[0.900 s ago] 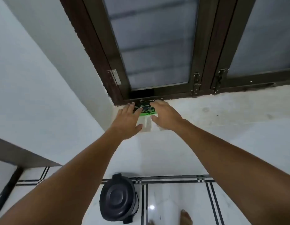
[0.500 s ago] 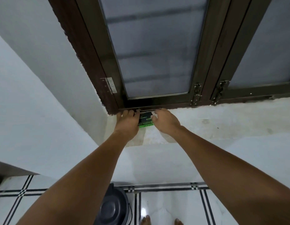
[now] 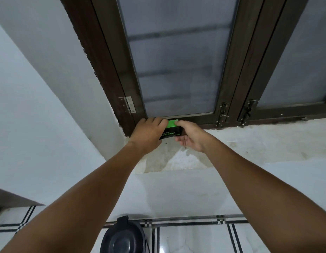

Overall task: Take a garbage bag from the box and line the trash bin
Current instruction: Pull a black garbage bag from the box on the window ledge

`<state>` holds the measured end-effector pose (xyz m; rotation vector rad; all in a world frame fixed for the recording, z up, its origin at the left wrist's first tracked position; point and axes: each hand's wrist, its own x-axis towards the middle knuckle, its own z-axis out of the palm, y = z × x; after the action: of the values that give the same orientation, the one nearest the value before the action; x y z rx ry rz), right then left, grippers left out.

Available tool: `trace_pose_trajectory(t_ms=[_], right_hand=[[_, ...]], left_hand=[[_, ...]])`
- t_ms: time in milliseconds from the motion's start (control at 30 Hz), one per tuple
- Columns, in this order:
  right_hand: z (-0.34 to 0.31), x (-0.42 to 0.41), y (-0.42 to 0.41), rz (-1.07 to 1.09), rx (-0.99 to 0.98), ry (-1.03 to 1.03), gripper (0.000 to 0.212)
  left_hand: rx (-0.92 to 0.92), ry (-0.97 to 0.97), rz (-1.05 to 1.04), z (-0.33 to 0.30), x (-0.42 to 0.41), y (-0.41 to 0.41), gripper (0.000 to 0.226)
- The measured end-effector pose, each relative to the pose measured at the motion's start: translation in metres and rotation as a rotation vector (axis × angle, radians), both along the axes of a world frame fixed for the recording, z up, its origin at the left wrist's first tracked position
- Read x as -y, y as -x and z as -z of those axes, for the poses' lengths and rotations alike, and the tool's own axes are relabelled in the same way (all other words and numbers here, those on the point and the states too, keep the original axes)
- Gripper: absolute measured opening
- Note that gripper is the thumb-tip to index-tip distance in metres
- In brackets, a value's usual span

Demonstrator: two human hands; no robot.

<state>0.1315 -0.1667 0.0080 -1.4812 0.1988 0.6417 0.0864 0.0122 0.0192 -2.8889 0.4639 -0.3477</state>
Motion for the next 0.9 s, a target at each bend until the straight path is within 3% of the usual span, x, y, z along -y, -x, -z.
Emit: trace_pose_trajectory(t_ms=[133,400,567,733,900], right_hand=[[0.000,0.012,0.004,0.051,-0.116,-0.304,0.032],[0.005,0.002,0.014,0.192,-0.164,-0.522,0.044],[0.005,0.009,0.019,0.272,-0.252,-0.667,0.045],[0.008,0.018,0.020,0.281,-0.273,-0.693,0.016],[0.006,0.012,0.026,0.220,-0.312,-0.599,0.024]], left_hand=[[0.030,-0.121,0.076,-0.018,-0.002,-0.008,0.059],[-0.005,-0.144,-0.015,-0.044,0.002,-0.015,0.065],[0.006,-0.188,0.018,-0.065,0.001,-0.015,0.054],[0.044,-0.352,0.074,-0.085,0.008,-0.017,0.046],[0.054,-0.496,0.149,-0.089,0.010,-0.015,0.045]])
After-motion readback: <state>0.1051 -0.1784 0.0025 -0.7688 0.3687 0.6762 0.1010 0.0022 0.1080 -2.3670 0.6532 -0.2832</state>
